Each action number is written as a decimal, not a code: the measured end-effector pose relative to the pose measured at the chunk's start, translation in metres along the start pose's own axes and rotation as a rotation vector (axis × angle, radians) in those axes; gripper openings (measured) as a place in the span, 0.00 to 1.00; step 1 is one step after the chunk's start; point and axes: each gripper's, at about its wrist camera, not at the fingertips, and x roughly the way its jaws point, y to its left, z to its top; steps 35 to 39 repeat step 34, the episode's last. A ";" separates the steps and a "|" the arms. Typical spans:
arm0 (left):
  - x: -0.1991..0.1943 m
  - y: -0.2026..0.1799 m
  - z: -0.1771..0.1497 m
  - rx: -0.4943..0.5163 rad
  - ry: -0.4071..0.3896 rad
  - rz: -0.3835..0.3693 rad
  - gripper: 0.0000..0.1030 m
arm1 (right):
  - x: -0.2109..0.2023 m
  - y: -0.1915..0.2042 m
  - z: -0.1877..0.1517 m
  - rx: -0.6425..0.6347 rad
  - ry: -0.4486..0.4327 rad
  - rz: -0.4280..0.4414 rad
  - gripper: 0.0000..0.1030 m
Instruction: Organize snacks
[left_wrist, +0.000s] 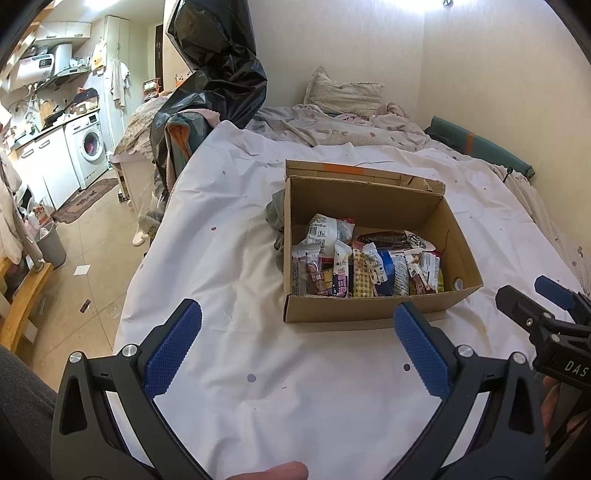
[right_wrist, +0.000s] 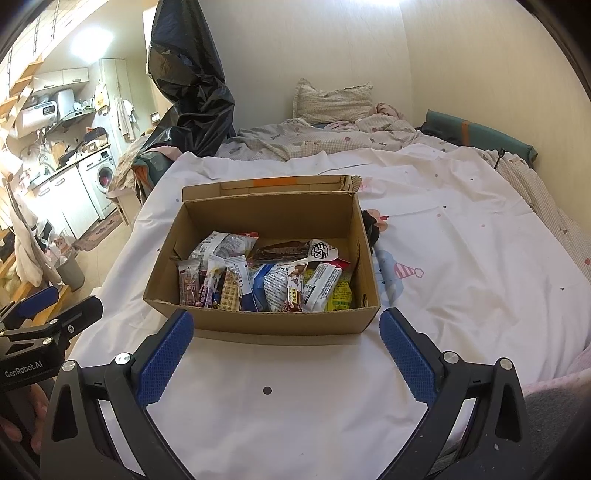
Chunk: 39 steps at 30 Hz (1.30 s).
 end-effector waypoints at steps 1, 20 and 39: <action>0.000 0.000 0.000 -0.003 -0.002 -0.002 1.00 | 0.001 0.000 -0.001 0.002 0.006 0.002 1.00; -0.002 0.007 0.004 -0.017 -0.005 -0.001 1.00 | -0.001 -0.013 0.001 0.067 -0.010 -0.010 1.00; 0.006 0.013 0.003 -0.042 0.019 -0.010 1.00 | -0.002 -0.015 0.003 0.075 -0.009 0.011 1.00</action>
